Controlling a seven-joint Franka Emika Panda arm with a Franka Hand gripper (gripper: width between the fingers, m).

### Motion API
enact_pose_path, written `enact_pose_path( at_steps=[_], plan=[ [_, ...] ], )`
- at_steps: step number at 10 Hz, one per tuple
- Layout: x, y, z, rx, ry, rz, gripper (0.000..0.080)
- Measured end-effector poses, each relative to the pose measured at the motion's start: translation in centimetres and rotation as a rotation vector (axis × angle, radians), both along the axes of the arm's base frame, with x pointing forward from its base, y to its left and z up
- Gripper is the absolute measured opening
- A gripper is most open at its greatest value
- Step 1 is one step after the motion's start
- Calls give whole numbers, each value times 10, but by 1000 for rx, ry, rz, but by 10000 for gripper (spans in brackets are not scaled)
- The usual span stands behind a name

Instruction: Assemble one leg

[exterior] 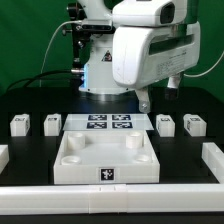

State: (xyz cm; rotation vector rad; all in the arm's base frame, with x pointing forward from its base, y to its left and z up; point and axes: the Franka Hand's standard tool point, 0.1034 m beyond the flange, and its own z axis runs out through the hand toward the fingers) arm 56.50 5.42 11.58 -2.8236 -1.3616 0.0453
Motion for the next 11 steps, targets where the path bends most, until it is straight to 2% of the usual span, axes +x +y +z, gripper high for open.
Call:
enact_pose_path(
  at_steps=[10, 11],
  plan=[
    [0, -1, 0, 0, 1, 0, 650],
    [-6, -5, -5, 1, -2, 52, 650]
  ],
)
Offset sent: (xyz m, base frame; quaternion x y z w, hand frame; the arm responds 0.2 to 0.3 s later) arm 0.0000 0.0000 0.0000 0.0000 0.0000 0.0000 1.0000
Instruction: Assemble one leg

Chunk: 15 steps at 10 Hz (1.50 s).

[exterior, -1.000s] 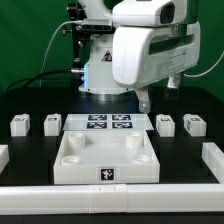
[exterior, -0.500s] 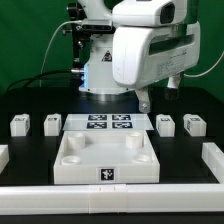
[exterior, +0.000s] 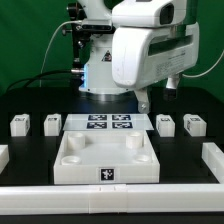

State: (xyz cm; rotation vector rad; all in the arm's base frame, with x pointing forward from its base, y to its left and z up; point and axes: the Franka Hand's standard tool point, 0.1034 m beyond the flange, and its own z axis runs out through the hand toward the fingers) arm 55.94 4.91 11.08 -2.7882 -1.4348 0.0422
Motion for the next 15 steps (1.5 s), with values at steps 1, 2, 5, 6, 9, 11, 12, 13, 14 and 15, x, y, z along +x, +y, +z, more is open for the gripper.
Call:
enact_pose_path(
  at_steps=[1, 2, 5, 6, 9, 11, 12, 13, 14, 15],
  plan=[
    [-9, -5, -6, 1, 1, 36, 650],
    [-20, -10, -12, 2, 4, 58, 650],
    [-70, -34, -34, 9, 18, 174, 650],
    [-79, -42, -37, 12, 29, 177, 650],
    [-80, -43, -37, 12, 31, 174, 650],
    [-80, -43, -37, 12, 31, 173, 650],
    [-80, -45, -38, 12, 33, 178, 650],
    [-84, -48, -41, 12, 33, 266, 650],
    [-91, -49, -47, 11, 30, 328, 650],
    [-100, -48, -52, 15, 24, 377, 650]
  ],
)
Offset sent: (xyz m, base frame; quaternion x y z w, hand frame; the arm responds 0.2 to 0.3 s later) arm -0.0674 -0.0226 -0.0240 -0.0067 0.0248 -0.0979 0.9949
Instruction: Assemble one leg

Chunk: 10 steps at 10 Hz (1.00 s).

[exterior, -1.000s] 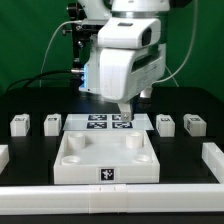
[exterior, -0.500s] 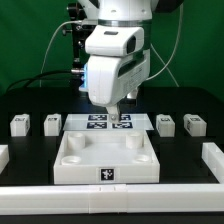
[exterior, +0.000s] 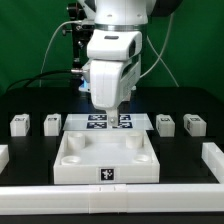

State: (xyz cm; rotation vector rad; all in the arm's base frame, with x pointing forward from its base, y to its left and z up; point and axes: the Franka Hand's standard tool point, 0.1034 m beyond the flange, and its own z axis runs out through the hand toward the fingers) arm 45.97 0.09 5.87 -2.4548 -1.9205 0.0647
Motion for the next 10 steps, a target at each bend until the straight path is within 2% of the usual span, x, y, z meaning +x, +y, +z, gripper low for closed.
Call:
enact_pose_path(
  at_steps=[2, 3, 8, 10],
  plan=[
    [-12, 2, -13, -7, 34, 140, 650],
    [-17, -4, -16, -4, 44, 152, 650],
    [-19, -7, -18, -4, 48, 132, 650],
    [-24, -8, -26, -2, 65, 253, 650]
  ],
)
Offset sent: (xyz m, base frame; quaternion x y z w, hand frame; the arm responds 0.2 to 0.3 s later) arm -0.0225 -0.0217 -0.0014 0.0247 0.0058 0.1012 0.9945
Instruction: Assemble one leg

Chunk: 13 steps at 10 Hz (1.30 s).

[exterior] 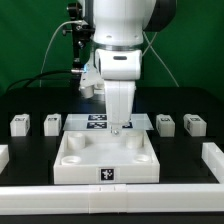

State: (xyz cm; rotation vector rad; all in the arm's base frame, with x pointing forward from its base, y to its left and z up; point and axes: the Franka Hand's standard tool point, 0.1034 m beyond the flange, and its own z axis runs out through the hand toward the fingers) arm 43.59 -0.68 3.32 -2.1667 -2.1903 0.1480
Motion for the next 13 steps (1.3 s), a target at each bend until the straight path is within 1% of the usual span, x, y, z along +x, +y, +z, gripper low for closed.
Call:
enact_pose_path(
  at_steps=[2, 3, 5, 6, 8, 9, 10, 11, 12, 13],
  plan=[
    [-2, -1, -2, 1, 6, -2, 650],
    [-3, -1, -6, 2, 13, 1, 650],
    [-2, 0, -19, 7, 30, 13, 650],
    [-2, 0, -21, 9, 34, 13, 650],
    [-3, 0, -22, 8, 37, 5, 650],
    [-3, 0, -22, 7, 39, 3, 543],
    [-4, 0, -23, 8, 40, 3, 408],
    [-4, 0, -23, 8, 40, 3, 408],
    [-4, 0, -23, 8, 41, 3, 202],
    [-4, 0, -23, 8, 39, 3, 74]
  ],
)
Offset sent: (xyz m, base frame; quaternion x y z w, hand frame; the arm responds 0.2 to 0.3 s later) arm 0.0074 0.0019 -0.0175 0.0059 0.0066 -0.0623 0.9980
